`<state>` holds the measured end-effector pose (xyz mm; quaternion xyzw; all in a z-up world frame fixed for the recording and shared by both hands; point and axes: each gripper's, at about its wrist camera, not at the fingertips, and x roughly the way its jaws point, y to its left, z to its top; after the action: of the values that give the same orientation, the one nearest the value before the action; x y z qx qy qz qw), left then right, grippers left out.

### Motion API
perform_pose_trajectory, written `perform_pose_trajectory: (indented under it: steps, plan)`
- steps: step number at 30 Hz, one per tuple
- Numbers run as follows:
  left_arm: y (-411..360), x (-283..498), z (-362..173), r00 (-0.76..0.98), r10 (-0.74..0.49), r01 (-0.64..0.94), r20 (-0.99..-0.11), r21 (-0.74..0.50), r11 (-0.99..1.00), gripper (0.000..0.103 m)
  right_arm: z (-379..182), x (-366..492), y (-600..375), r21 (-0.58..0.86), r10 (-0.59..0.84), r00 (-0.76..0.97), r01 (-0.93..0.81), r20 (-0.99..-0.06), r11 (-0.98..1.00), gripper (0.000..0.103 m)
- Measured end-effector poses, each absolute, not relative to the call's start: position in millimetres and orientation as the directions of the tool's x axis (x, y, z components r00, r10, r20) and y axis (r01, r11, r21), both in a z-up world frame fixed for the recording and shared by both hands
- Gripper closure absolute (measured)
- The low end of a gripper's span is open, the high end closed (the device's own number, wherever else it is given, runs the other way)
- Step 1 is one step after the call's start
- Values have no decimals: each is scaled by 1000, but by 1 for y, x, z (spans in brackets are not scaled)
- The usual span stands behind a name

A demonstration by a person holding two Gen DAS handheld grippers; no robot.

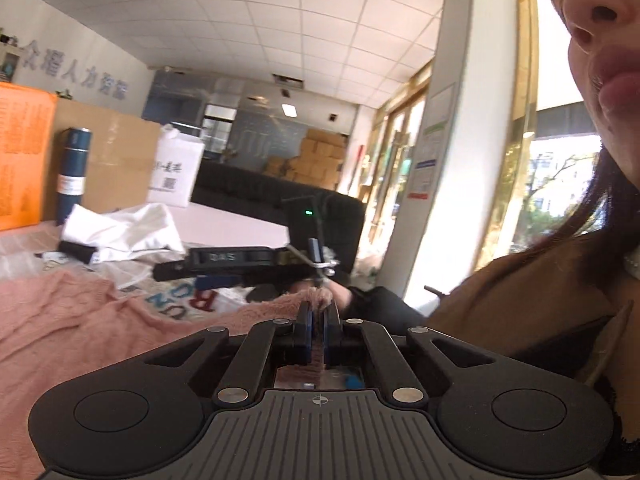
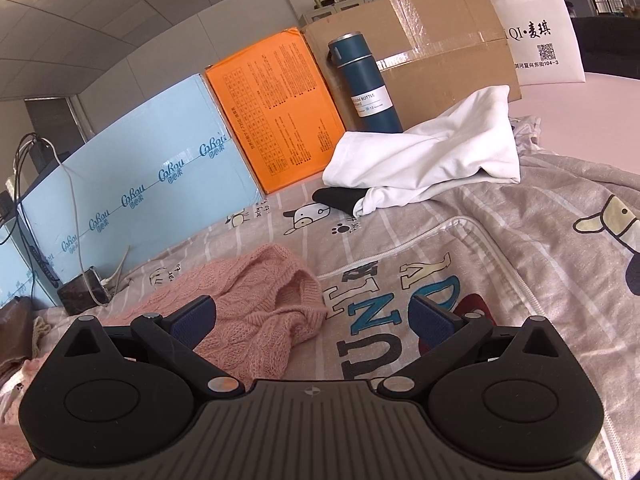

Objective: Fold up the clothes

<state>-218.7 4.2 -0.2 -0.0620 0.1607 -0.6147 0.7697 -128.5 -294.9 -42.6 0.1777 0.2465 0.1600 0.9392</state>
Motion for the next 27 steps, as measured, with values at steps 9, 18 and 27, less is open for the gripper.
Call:
perform_pose_trajectory:
  steps: [9,18,27]
  plan:
    - [-64,-201,-47,21,-933,879,-360,-438,189,86,-27,-140,-294,336,359,837,-227,-413,914,0]
    - [20,-221,-26,432,-859,812,-274,-297,503,18,-12,-121,-274,346,442,779,-305,-445,887,0]
    - [199,-265,-28,887,269,-298,-375,-20,954,18,-11,-112,-226,278,519,715,-438,-468,855,0]
